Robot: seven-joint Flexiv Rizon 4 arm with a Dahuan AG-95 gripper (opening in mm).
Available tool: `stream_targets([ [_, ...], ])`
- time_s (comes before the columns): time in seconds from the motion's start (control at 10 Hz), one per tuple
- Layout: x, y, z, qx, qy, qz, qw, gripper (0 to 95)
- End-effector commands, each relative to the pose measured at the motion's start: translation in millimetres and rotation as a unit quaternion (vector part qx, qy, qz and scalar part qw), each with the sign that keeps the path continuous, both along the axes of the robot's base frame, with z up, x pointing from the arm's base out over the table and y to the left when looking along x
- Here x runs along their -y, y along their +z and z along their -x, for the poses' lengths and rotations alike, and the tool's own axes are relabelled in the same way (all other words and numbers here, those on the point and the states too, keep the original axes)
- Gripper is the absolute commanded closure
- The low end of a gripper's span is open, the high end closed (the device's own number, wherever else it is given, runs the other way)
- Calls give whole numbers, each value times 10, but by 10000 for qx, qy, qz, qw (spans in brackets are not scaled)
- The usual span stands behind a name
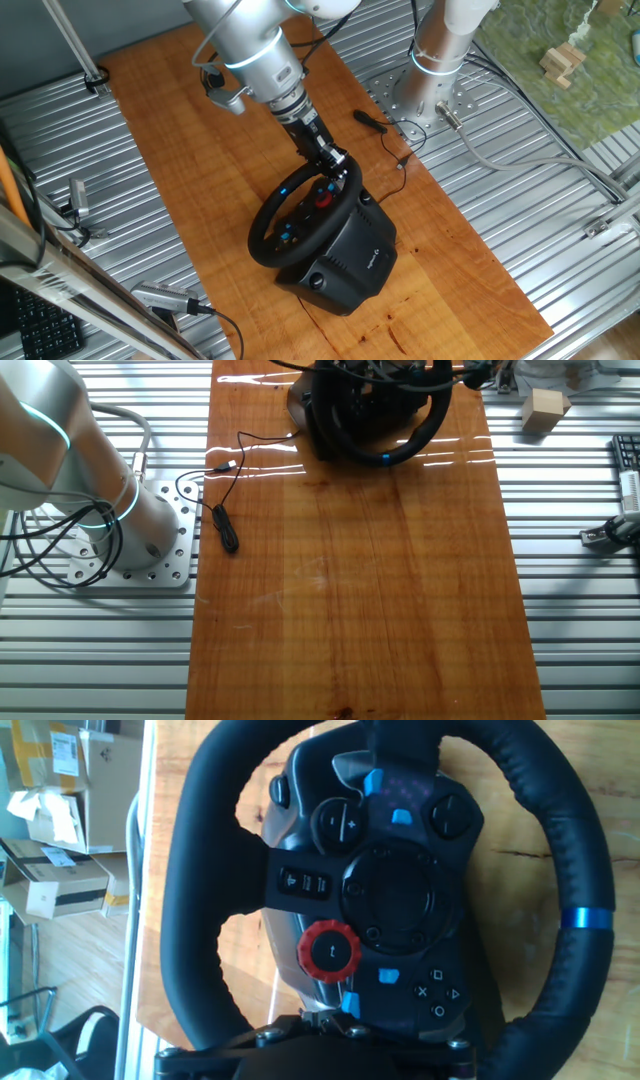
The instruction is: Rotate the steering wheel 90 degrees counterclockwise
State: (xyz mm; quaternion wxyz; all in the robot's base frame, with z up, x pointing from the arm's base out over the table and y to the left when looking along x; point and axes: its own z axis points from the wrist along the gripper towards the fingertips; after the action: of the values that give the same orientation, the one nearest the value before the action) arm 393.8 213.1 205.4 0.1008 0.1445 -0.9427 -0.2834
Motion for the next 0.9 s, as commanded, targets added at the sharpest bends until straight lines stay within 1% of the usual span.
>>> stream_targets([
  [0.1, 39, -38, 3, 43, 38, -22, 10000, 950],
  [0.2, 52, -51, 5, 52, 52, -24, 10000, 950],
  [0.5, 135, -143, 18, 106, 117, -40, 9999, 950],
  [0.9, 166, -254, 22, 175, 145, -40, 9997, 950],
])
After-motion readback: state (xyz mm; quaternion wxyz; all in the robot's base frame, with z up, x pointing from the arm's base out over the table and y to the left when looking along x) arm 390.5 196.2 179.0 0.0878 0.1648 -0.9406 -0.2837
